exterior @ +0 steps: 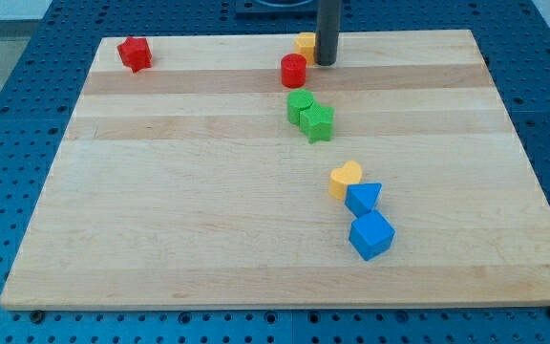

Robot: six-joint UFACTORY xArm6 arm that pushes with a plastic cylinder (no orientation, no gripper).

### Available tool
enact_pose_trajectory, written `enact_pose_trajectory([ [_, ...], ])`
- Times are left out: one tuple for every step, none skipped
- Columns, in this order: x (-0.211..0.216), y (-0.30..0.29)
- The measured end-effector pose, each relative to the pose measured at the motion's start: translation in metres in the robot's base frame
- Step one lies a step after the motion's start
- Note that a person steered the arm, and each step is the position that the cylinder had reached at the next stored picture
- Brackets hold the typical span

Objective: Move the yellow hexagon to the top center

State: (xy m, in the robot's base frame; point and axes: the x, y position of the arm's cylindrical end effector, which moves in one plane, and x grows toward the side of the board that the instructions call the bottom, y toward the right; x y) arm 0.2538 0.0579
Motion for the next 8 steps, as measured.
enact_pose_trajectory([
  [0.000, 0.000],
  [0.005, 0.000],
  [0.008, 0.012],
  [-0.003, 0.031],
  [-0.030, 0.032],
  [-0.034, 0.028],
  [-0.030, 0.021],
  [-0.029, 0.013],
])
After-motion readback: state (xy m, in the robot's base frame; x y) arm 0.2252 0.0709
